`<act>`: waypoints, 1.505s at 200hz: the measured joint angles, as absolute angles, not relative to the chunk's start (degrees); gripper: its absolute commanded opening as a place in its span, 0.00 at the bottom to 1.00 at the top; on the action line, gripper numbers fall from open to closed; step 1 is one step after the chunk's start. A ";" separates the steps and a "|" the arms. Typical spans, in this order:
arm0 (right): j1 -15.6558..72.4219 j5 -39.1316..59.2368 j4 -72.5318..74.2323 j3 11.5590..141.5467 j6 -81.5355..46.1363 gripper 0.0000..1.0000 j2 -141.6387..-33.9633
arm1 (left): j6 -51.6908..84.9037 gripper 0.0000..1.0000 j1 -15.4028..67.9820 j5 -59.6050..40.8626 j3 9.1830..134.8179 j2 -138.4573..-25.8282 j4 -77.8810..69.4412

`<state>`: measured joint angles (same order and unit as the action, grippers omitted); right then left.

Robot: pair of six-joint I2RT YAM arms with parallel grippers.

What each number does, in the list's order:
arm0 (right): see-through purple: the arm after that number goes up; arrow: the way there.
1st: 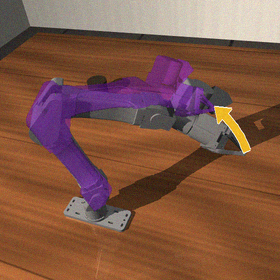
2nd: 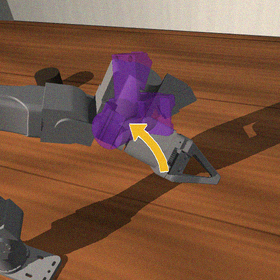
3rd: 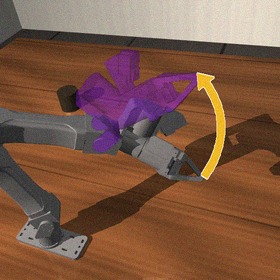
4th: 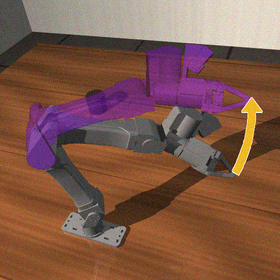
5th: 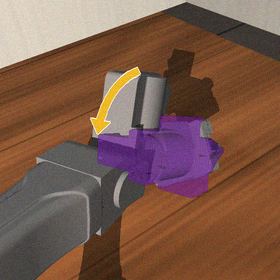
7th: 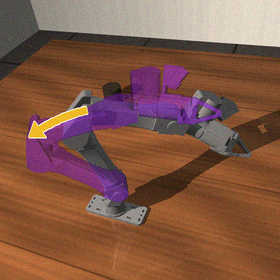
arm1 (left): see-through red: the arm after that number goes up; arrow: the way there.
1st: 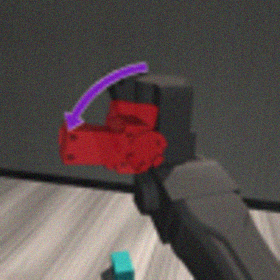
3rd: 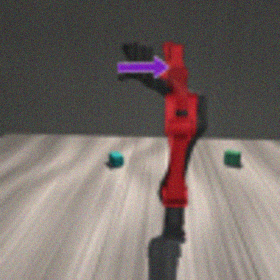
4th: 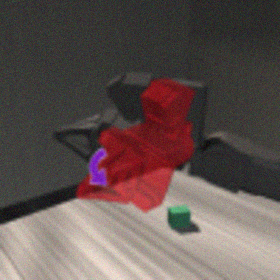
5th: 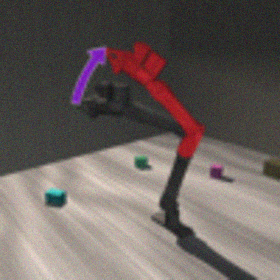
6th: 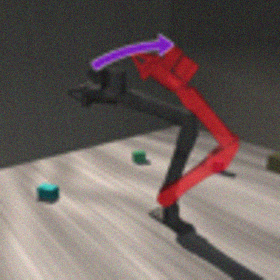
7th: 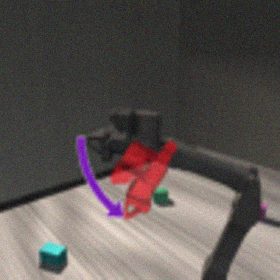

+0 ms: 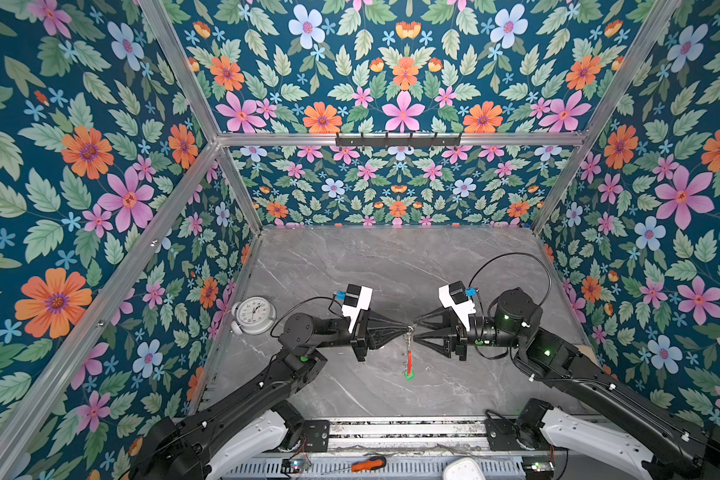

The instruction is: Remove the keys from the keyring

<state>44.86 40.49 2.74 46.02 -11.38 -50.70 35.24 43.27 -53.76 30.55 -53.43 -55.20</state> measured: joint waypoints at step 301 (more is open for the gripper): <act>45.41 42.85 4.08 45.87 -11.77 0.00 -51.27 | 38.92 0.00 43.24 -50.87 28.97 -54.57 -61.63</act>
<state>45.41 42.85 4.08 45.87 -11.77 -51.27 38.92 43.24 -50.87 28.97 -54.57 -61.63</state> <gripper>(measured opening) 0.070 0.050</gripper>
